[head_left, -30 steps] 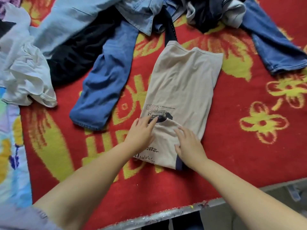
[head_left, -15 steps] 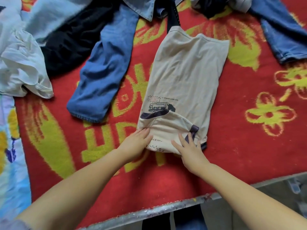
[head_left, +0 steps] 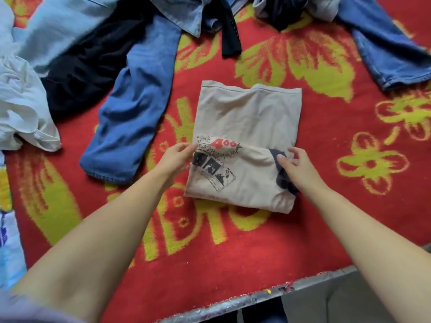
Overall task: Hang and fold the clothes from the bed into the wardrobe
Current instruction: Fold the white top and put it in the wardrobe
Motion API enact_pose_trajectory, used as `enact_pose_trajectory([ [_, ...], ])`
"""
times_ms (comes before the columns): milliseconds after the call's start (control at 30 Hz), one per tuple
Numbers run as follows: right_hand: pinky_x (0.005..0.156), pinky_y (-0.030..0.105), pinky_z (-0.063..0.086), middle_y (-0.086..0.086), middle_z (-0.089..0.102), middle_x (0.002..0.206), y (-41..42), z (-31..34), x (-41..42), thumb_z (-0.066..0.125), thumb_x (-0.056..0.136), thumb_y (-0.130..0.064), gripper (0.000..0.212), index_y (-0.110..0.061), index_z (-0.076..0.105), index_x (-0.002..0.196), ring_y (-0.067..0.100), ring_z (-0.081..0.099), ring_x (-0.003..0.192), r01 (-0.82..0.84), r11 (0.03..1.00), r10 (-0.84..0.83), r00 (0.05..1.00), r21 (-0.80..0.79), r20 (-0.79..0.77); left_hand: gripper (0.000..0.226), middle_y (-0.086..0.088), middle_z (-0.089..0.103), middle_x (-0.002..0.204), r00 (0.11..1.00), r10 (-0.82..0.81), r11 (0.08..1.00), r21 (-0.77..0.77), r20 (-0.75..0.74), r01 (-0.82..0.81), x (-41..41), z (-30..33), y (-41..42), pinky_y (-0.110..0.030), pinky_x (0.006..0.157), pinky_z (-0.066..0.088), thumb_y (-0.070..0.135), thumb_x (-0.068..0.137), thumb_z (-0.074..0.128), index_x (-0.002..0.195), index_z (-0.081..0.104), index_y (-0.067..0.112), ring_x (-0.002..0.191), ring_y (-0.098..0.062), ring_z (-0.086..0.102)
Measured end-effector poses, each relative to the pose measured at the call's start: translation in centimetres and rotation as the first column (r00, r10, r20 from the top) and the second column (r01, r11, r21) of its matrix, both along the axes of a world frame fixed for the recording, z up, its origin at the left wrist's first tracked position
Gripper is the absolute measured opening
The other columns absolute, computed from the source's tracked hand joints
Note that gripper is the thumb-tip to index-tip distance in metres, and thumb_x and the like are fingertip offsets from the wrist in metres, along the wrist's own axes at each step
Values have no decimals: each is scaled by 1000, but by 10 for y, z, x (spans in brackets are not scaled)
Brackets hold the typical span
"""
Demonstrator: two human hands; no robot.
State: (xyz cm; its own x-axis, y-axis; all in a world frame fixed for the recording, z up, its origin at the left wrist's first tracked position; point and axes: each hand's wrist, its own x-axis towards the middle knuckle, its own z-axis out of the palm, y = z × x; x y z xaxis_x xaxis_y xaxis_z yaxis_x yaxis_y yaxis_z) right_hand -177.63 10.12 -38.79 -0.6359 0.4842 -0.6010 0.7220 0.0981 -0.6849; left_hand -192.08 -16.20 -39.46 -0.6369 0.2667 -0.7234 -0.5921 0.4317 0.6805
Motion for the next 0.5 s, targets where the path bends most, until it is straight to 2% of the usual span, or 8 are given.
enact_pose_trajectory([
  [67, 88, 26, 39, -4, 53, 123, -12, -15, 6, 65, 88, -37, 60, -18, 38, 139, 12, 52, 110, -51, 998, 52, 999, 48, -15, 21, 4, 68, 106, 989, -141, 986, -94, -47, 136, 18, -22, 2, -29, 88, 48, 34, 91, 62, 108, 63, 21, 100, -14, 63],
  [133, 89, 34, 43, 2, 57, 129, -21, -28, 13, 61, 90, -33, 59, -19, 36, 141, 23, 55, 114, -139, 978, 139, 990, 157, 8, 17, 11, 64, 103, 952, -235, 955, -230, -194, 189, 34, -36, 5, -22, 79, 41, 27, 94, 58, 110, 61, 23, 96, -10, 60],
  [200, 91, 38, 42, 10, 56, 132, -22, -32, 15, 54, 94, -23, 53, -18, 36, 143, 32, 54, 118, -138, 942, 146, 989, 305, -1, 19, 7, 60, 100, 889, -230, 938, -333, -395, 95, 41, -40, 9, -20, 70, 31, 22, 97, 50, 113, 59, 17, 91, -13, 53],
  [300, 90, 37, 41, 6, 51, 140, -15, -30, 12, 50, 96, -18, 47, -18, 38, 141, 31, 50, 122, -97, 901, 163, 979, 422, -123, 14, 1, 61, 89, 803, -145, 947, -317, -579, -57, 47, -38, 9, -26, 63, 27, 20, 100, 45, 102, 56, 11, 83, -23, 56],
  [367, 89, 39, 41, 5, 48, 142, -12, -30, 8, 49, 97, -22, 49, -21, 34, 143, 31, 50, 123, -160, 890, 211, 975, 427, -74, 16, -10, 66, 89, 799, -157, 925, -369, -581, -87, 51, -40, 8, -32, 63, 29, 22, 100, 45, 105, 53, 10, 85, -34, 60],
  [433, 93, 42, 40, 8, 42, 145, -12, -31, 7, 53, 95, -26, 58, -21, 28, 148, 32, 45, 127, -259, 873, 253, 965, 414, 68, 30, -18, 66, 104, 833, -249, 855, -516, -494, -50, 52, -42, 7, -37, 68, 36, 29, 99, 46, 124, 47, 12, 96, -39, 60],
  [500, 100, 47, 37, 12, 39, 145, -18, -23, 12, 61, 89, -29, 70, -18, 28, 150, 34, 39, 131, -353, 759, 316, 934, 547, 165, 52, -19, 55, 124, 826, -341, 773, -634, -448, -24, 52, -38, 2, -44, 84, 42, 32, 95, 52, 140, 36, 11, 113, -38, 53],
])
